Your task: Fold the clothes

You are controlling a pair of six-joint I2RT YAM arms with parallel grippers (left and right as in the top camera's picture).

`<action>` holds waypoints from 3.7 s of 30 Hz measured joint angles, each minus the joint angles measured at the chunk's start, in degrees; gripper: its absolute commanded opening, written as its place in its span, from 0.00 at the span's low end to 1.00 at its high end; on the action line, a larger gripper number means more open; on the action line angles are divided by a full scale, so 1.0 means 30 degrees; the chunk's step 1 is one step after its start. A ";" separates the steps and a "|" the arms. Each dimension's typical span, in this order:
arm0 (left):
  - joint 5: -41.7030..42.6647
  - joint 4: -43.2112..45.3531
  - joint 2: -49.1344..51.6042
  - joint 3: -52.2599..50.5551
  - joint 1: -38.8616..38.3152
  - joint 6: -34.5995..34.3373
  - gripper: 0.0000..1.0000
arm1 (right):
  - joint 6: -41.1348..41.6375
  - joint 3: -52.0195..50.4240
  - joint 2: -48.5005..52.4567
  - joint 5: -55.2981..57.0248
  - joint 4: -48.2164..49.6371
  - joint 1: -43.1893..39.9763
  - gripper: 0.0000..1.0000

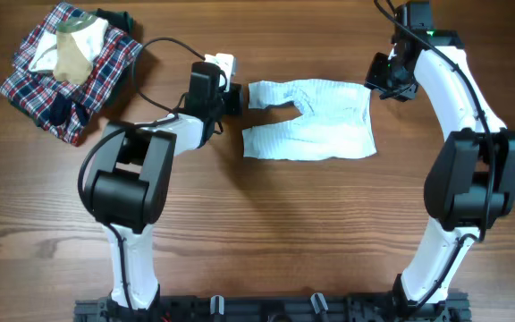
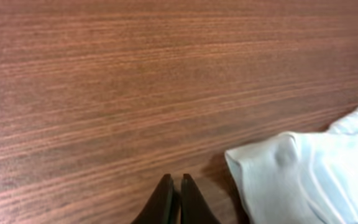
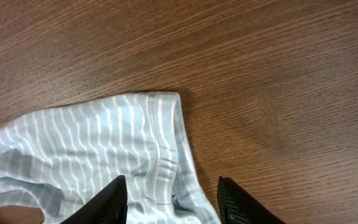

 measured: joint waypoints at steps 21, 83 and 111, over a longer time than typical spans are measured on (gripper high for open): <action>0.0816 -0.0918 -0.0918 0.0240 -0.2229 0.0583 0.06 | 0.0000 0.0000 0.0000 -0.0510 0.0058 0.0000 0.47; -0.0488 -0.2601 -0.2732 0.1144 0.1071 0.1370 0.82 | -0.3155 -0.0007 0.0051 -0.5741 0.6513 0.1421 0.99; 0.1100 0.0146 0.0204 0.1151 0.0729 0.1005 0.82 | -0.3257 -0.0007 0.2280 -0.3461 0.6317 0.1457 0.99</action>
